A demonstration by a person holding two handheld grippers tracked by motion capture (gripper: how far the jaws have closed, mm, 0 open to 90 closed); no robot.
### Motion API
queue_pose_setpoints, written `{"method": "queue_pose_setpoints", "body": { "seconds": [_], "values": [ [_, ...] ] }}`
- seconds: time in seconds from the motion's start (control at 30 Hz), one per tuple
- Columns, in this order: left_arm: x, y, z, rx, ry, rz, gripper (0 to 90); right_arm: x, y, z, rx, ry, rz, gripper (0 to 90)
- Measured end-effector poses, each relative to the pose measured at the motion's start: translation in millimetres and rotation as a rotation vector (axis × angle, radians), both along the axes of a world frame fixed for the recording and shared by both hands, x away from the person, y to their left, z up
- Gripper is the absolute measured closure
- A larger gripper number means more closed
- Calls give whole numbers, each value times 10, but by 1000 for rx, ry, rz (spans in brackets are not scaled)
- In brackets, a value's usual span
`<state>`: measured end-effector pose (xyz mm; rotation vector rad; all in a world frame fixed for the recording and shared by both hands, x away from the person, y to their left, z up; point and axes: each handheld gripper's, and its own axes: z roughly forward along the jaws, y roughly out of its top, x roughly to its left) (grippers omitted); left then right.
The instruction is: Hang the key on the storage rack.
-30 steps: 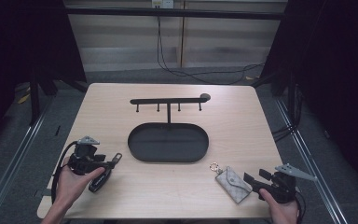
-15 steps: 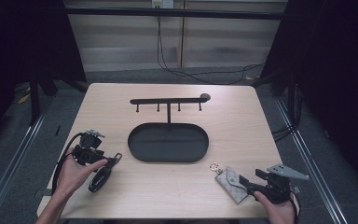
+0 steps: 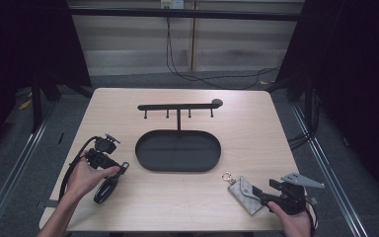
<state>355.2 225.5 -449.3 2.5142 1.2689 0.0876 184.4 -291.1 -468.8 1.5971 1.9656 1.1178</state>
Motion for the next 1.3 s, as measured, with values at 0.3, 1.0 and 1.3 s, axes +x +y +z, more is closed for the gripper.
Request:
{"method": "queue_pose_setpoints", "body": {
  "seconds": [0.3, 1.0, 1.3],
  "values": [
    [63, -18, -91, 0, 23, -1, 452, 12, 2, -9, -3, 7, -4, 251],
    [160, -283, -155, 177, 63, -51, 622, 30, 24, -11, -9, 17, 11, 247],
    [189, -350, -164, 178, 99, -36, 689, 29, 34, -10, -13, 19, 15, 246]
  ]
}}
